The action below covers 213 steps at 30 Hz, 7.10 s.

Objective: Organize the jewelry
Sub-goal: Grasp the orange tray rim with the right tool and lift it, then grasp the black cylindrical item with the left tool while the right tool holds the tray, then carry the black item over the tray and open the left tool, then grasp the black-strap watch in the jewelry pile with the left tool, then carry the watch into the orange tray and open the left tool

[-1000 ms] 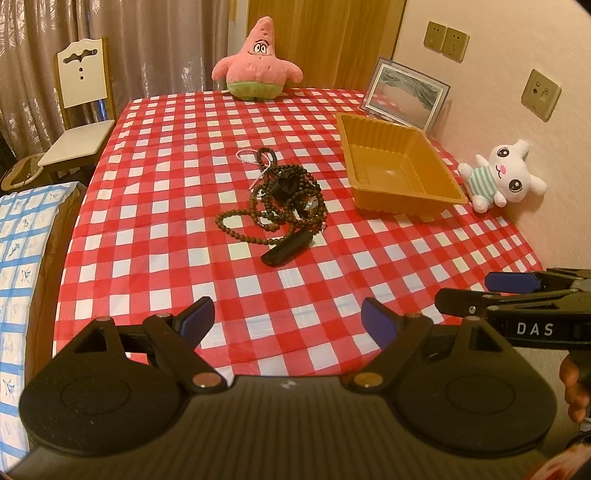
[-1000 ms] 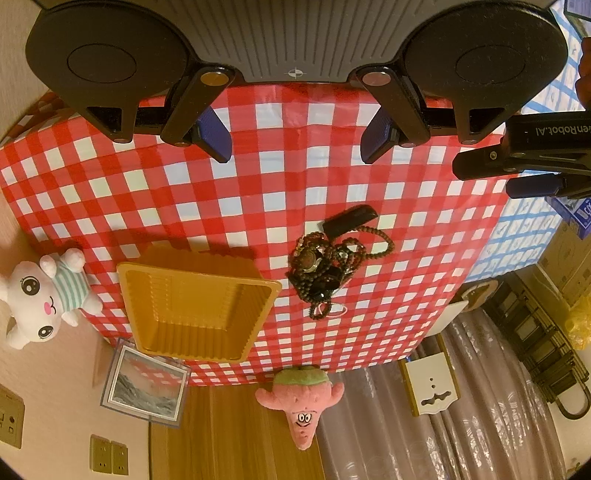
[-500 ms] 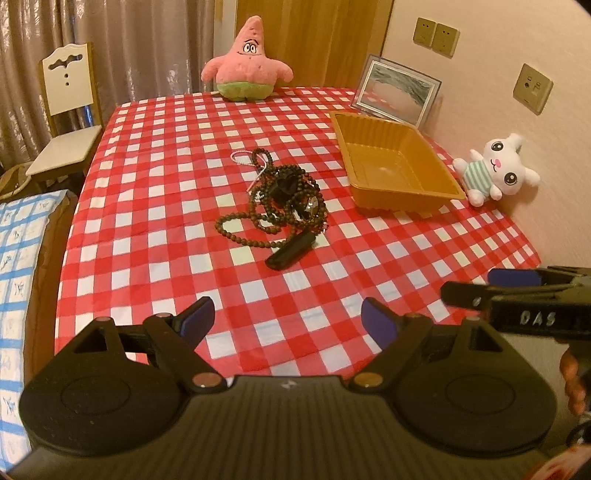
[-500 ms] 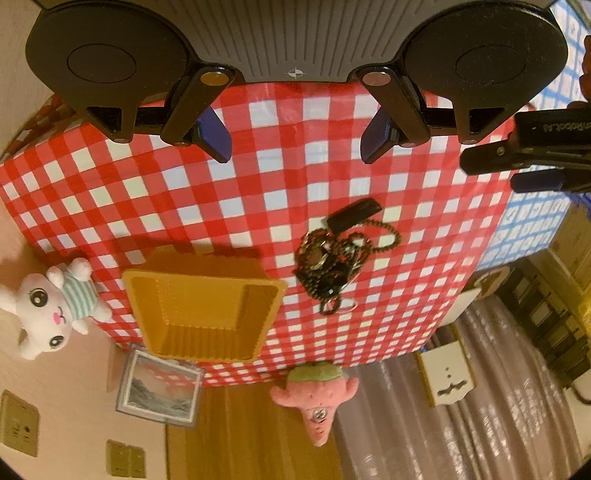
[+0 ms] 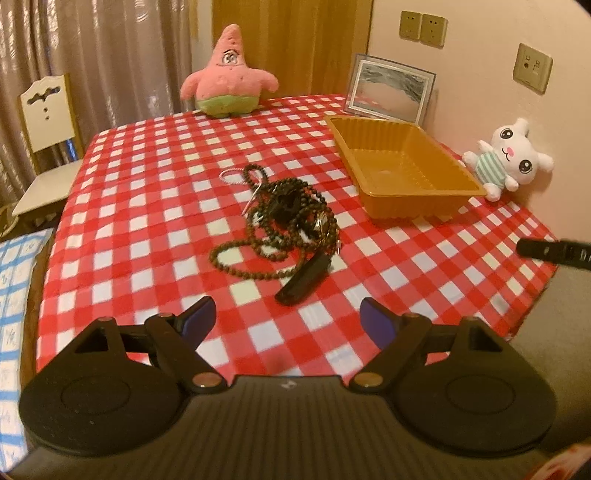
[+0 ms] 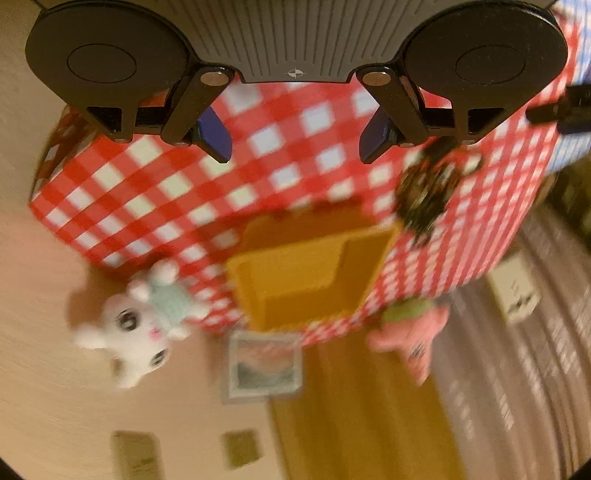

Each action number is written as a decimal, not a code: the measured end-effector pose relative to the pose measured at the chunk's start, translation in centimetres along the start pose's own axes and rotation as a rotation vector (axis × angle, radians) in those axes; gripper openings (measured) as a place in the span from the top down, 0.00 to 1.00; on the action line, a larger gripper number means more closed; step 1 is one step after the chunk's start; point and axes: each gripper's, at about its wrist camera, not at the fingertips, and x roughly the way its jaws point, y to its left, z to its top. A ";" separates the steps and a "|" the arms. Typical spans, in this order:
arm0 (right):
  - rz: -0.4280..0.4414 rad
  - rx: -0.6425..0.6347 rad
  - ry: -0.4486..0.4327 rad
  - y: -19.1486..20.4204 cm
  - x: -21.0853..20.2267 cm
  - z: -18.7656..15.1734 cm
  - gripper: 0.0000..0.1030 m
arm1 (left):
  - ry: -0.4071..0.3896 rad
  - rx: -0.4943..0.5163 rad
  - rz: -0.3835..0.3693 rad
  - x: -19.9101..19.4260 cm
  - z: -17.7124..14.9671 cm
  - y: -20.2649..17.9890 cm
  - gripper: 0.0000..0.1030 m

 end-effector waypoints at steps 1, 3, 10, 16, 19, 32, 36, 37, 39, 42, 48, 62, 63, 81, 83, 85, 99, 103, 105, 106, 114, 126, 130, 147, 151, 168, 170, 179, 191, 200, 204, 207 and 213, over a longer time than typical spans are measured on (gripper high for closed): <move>-0.003 0.011 -0.028 -0.6 0.4 0.1 0.26 | -0.003 0.002 0.005 0.6 0.1 -0.1 0.19; -0.017 0.020 -0.069 -1.5 1.5 0.3 0.26 | -0.014 0.001 0.005 1.9 0.3 -0.1 0.19; -0.041 0.093 -0.192 -4.6 6.4 1.9 0.26 | -0.013 0.013 0.044 6.1 1.2 -0.4 0.20; -0.055 0.194 -0.260 -6.6 10.4 3.2 0.30 | -0.013 0.003 0.067 8.9 1.6 -0.5 0.22; -0.050 0.222 -0.271 -7.0 12.3 3.6 0.43 | -0.011 0.002 0.080 10.0 1.9 -0.5 0.22; -0.067 0.246 -0.261 -7.2 18.0 5.3 0.73 | 0.012 0.019 0.081 12.4 2.5 -0.4 0.25; -0.065 0.211 -0.256 -7.1 18.4 5.3 0.91 | 0.017 0.024 0.067 12.6 2.5 -0.4 0.26; -0.066 0.193 -0.256 -6.9 18.4 5.3 0.91 | 0.017 0.028 0.064 12.6 2.5 -0.5 0.26; -0.063 0.168 -0.262 -6.8 18.2 5.4 0.93 | 0.018 0.037 0.062 12.6 2.4 -0.6 0.26; -0.051 0.141 -0.264 -6.8 17.4 5.7 0.95 | 0.016 0.062 0.054 12.6 2.3 -1.0 0.26; -0.034 0.002 -0.282 -6.8 14.8 6.9 0.95 | 0.012 0.112 0.036 12.6 2.0 -1.6 0.29; -0.009 -0.119 -0.246 -7.0 11.9 7.0 0.95 | 0.076 0.130 -0.027 12.8 0.9 -2.7 0.80; -0.008 -0.118 -0.244 -6.9 11.9 7.0 0.95 | 0.084 0.126 -0.032 12.9 0.9 -2.8 0.81; -0.002 -0.138 -0.211 -6.3 11.4 7.0 0.95 | 0.101 0.050 -0.042 13.2 3.3 -3.1 0.81; -0.002 -0.142 -0.210 -6.3 11.4 7.1 0.95 | 0.089 0.051 -0.040 13.0 3.9 -3.1 0.81; -0.004 -0.145 -0.210 -6.3 11.5 7.1 0.95 | 0.074 0.052 -0.038 12.7 4.4 -3.2 0.81; -0.011 -0.189 -0.210 -5.6 11.1 7.3 0.95 | -0.066 0.057 -0.120 10.5 10.0 -5.9 0.81; -0.003 -0.220 -0.212 -5.4 11.0 7.4 0.95 | -0.073 0.057 -0.182 11.5 11.1 -8.1 0.81; -0.002 -0.230 -0.211 -5.2 11.0 7.4 0.95 | -0.057 0.052 -0.210 12.5 11.3 -9.3 0.81; -0.003 -0.236 -0.211 -5.1 10.9 7.5 0.95 | -0.046 0.044 -0.222 13.1 11.3 -9.9 0.81; -0.034 -0.293 -0.230 -4.4 11.1 7.6 0.95 | 0.047 0.009 -0.243 17.3 10.2 -12.5 0.81; -0.104 -0.323 -0.250 -5.0 11.7 7.6 0.95 | -0.035 -0.032 -0.256 13.8 10.6 -11.3 0.79; -0.105 -0.313 -0.242 -5.6 11.8 7.8 0.95 | -0.031 -0.043 -0.143 11.8 8.7 -8.3 0.73; -0.176 -0.293 -0.214 -3.7 9.8 6.7 0.95 | 0.024 -0.025 -0.001 9.5 5.7 1.2 0.73; -0.212 -0.278 -0.215 -3.1 9.9 6.4 0.95 | 0.016 -0.001 -0.025 10.1 6.5 1.5 0.73; -0.280 -0.242 -0.210 -1.8 10.3 6.1 0.95 | 0.053 0.132 -0.079 16.5 10.2 1.7 0.77; -0.282 -0.238 -0.207 -1.8 10.4 6.2 0.95 | 0.070 0.156 -0.077 17.6 10.6 1.5 0.79; -0.282 -0.225 -0.195 -1.9 10.8 6.3 0.95 | 0.124 0.229 -0.059 20.3 10.9 1.4 0.95; -0.273 -0.224 -0.193 -2.0 11.1 6.3 0.95 | 0.124 0.125 -0.060 16.7 11.4 3.9 0.99; -0.252 -0.232 -0.190 -1.8 11.1 6.2 0.95 | 0.057 0.079 -0.102 13.4 12.6 2.7 0.99; -0.244 -0.245 -0.184 -1.3 11.2 6.2 0.95 | 0.024 0.088 -0.168 13.1 13.4 -0.3 0.99; -0.241 -0.252 -0.184 -1.1 11.3 6.0 0.95 | 0.025 0.072 -0.242 13.6 13.9 -3.1 0.99; -0.235 -0.263 -0.188 -0.9 11.2 6.3 0.95 | 0.050 0.088 -0.364 15.5 14.1 -8.3 0.99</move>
